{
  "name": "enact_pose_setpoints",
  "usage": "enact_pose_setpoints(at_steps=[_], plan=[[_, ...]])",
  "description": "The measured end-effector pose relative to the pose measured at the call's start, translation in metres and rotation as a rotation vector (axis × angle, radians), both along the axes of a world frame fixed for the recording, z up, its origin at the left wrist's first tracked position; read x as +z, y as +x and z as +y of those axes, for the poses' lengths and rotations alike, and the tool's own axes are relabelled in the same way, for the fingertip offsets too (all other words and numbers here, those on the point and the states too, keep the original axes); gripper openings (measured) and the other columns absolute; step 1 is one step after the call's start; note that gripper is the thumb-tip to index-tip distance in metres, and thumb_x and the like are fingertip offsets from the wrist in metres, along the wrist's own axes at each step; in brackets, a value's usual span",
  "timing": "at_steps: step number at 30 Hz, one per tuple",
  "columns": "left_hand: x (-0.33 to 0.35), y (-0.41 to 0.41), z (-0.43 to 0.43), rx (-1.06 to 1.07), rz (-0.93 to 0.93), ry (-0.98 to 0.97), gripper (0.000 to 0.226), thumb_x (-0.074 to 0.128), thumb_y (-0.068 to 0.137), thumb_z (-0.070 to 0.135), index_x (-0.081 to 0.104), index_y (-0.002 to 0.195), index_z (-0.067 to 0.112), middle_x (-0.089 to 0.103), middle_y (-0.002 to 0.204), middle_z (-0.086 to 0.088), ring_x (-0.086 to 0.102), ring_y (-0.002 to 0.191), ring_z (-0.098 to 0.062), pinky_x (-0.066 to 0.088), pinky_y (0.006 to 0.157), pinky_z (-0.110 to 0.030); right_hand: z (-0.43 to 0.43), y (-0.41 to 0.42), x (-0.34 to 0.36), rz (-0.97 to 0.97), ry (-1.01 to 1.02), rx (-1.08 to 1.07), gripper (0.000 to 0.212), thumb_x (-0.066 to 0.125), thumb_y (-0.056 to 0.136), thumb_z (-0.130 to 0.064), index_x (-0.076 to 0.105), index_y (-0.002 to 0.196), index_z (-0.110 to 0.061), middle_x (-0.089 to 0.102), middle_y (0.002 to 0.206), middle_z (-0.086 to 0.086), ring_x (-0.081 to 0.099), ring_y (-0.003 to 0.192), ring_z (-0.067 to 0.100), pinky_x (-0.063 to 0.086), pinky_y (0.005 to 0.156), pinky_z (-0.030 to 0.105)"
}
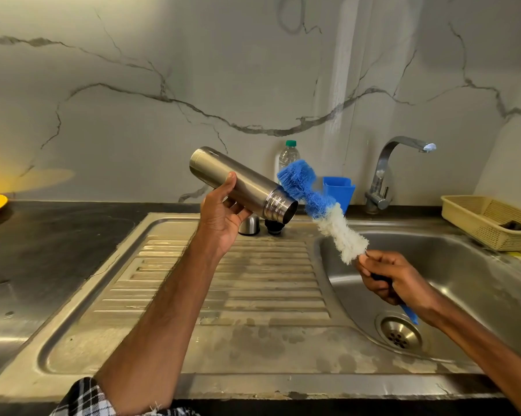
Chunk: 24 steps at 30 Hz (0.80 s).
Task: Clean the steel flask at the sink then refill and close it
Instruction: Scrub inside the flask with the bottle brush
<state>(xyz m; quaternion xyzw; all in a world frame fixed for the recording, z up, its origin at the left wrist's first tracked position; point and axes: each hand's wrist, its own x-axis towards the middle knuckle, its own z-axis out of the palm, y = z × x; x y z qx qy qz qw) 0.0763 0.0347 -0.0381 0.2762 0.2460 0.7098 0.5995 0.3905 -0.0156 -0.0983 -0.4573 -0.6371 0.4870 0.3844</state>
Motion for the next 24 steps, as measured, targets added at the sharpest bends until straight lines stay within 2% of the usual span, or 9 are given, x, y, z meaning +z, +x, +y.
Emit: enact_pose_setpoints(at_steps=[3, 7, 9, 12, 14, 17, 21, 24], plan=[[0.004, 0.003, -0.003, -0.010, -0.002, 0.022, 0.050, 0.065, 0.096, 0.017, 0.044, 0.140, 0.007, 0.061, 0.130, -0.021, 0.061, 0.123, -0.036, 0.062, 0.087, -0.044, 0.000, -0.003, -0.005, -0.002, 0.011, -0.018, 0.037, 0.047, 0.100, -0.027, 0.046, 0.065, -0.016, 0.028, 0.056, 0.002, 0.019, 0.047, 0.012, 0.011, 0.045, 0.022], [0.004, 0.003, -0.004, -0.006, -0.042, 0.021, 0.051, 0.065, 0.095, 0.016, 0.044, 0.140, 0.007, 0.059, 0.133, -0.022, 0.061, 0.123, -0.036, 0.062, 0.085, -0.043, -0.001, -0.002, -0.003, 0.086, 0.051, -0.025, 0.040, 0.056, 0.092, -0.035, 0.043, 0.058, -0.018, 0.024, 0.055, 0.005, 0.014, 0.050, 0.013, 0.006, 0.047, 0.028], [0.003, 0.001, -0.003, 0.009, -0.077, 0.014, 0.052, 0.066, 0.094, 0.015, 0.044, 0.140, 0.008, 0.058, 0.133, -0.022, 0.061, 0.121, -0.036, 0.060, 0.087, -0.045, 0.000, -0.002, -0.003, 0.108, 0.065, -0.014, 0.041, 0.056, 0.092, -0.034, 0.043, 0.056, -0.019, 0.024, 0.055, 0.005, 0.014, 0.050, 0.012, 0.006, 0.046, 0.026], [-0.001, -0.002, -0.003, 0.015, -0.123, 0.011, 0.069, 0.072, 0.083, 0.019, 0.043, 0.145, 0.006, 0.058, 0.134, -0.023, 0.062, 0.120, -0.035, 0.062, 0.087, -0.046, 0.003, -0.005, -0.007, 0.094, 0.055, 0.004, 0.043, 0.061, 0.091, -0.033, 0.042, 0.056, -0.016, 0.025, 0.053, 0.004, 0.017, 0.044, 0.008, 0.012, 0.042, 0.015], [0.000, -0.001, -0.003, 0.014, -0.141, -0.001, 0.077, 0.075, 0.077, 0.021, 0.044, 0.145, 0.006, 0.057, 0.136, -0.023, 0.062, 0.120, -0.035, 0.062, 0.087, -0.047, 0.002, -0.005, -0.008, 0.100, 0.051, 0.006, 0.041, 0.057, 0.090, -0.033, 0.042, 0.057, -0.015, 0.024, 0.051, 0.003, 0.016, 0.042, 0.007, 0.015, 0.040, 0.013], [-0.001, 0.002, -0.002, 0.008, -0.169, -0.012, 0.073, 0.075, 0.078, 0.019, 0.045, 0.144, 0.007, 0.060, 0.132, -0.021, 0.064, 0.118, -0.035, 0.060, 0.091, -0.049, 0.002, -0.004, -0.006, 0.149, 0.050, 0.009, 0.043, 0.052, 0.094, -0.031, 0.042, 0.054, -0.020, 0.023, 0.051, 0.003, 0.015, 0.045, 0.007, 0.012, 0.042, 0.014], [-0.006, -0.002, 0.001, 0.018, -0.237, -0.031, 0.062, 0.072, 0.086, 0.015, 0.046, 0.142, 0.006, 0.060, 0.132, -0.021, 0.062, 0.119, -0.035, 0.057, 0.095, -0.051, 0.001, -0.011, -0.006, 0.126, 0.034, 0.029, 0.038, 0.048, 0.092, -0.028, 0.038, 0.059, -0.013, 0.023, 0.049, 0.001, 0.015, 0.040, 0.005, 0.016, 0.039, 0.011], [-0.008, -0.002, 0.004, 0.022, -0.304, -0.023, 0.071, 0.076, 0.077, 0.013, 0.046, 0.142, 0.008, 0.056, 0.137, -0.023, 0.059, 0.123, -0.037, 0.050, 0.103, -0.057, -0.002, -0.008, -0.003, 0.180, 0.039, 0.008, 0.038, 0.047, 0.092, -0.027, 0.039, 0.056, -0.016, 0.023, 0.049, 0.000, 0.015, 0.041, 0.004, 0.016, 0.039, 0.010]])
